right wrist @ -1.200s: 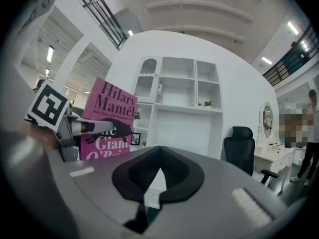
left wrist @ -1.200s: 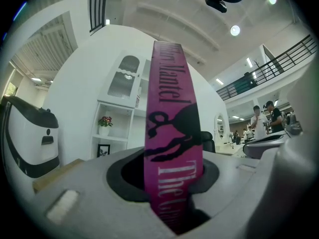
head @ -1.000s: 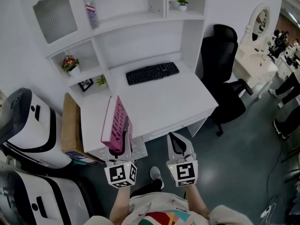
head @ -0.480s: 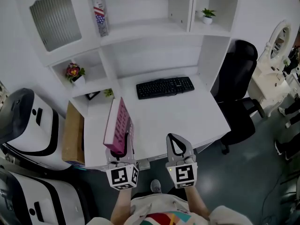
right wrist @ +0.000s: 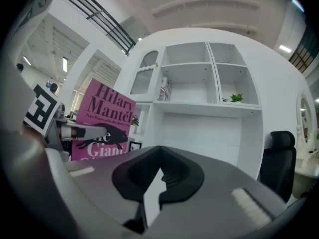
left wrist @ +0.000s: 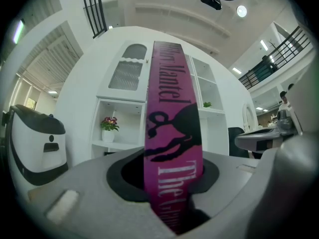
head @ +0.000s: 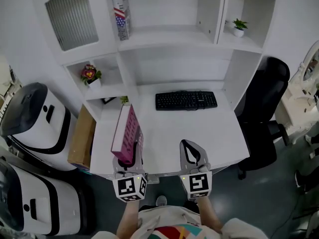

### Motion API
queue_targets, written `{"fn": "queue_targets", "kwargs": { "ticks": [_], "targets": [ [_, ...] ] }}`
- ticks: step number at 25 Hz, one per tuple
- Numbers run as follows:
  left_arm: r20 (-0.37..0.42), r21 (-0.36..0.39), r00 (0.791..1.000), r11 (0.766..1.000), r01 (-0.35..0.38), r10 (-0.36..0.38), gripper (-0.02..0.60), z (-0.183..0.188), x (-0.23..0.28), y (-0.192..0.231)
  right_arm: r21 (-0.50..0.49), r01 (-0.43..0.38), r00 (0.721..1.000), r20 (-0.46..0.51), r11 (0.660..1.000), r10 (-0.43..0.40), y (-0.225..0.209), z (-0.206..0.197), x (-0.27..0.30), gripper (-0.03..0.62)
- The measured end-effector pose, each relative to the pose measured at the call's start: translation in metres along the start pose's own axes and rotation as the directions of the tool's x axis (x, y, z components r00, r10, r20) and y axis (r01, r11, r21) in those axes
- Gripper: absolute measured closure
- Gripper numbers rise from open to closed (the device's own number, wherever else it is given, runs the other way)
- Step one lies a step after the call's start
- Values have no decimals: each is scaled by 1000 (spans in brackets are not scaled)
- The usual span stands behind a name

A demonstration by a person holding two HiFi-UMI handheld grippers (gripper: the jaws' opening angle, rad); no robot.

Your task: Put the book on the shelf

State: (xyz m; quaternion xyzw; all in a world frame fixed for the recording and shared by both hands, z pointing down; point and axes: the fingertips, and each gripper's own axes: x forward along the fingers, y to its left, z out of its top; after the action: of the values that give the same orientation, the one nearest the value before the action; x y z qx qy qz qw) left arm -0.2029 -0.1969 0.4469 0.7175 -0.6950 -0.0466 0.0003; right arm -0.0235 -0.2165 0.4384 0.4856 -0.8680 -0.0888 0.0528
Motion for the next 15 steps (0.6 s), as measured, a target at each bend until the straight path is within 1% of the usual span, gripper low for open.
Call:
{"fn": "queue_targets", "kwargs": {
  "ticks": [5,8,10,13,15],
  "targets": [
    [-8,-2,998,998,-67,67,439,-1,-3,-20,1,-74,997,21,997,74,-18,5,3,600],
    [-25,1,994,995,-103,103,439,-5,-2,-35,18,-119,992,39,993,118,-29,11,1,600],
    [-41,10,991,992,-128,129,439,-9,-3,-44,22,-148,988,44,989,147,-37,7,0,597],
    [-48,18,985,987,-163,163,439,-10,-5,-56,39,-166,986,41,985,164,-53,-1,-1,597],
    [-41,9,983,984,-178,178,439,-8,-5,-61,48,-168,985,37,985,166,-62,-3,0,597]
  ]
}}
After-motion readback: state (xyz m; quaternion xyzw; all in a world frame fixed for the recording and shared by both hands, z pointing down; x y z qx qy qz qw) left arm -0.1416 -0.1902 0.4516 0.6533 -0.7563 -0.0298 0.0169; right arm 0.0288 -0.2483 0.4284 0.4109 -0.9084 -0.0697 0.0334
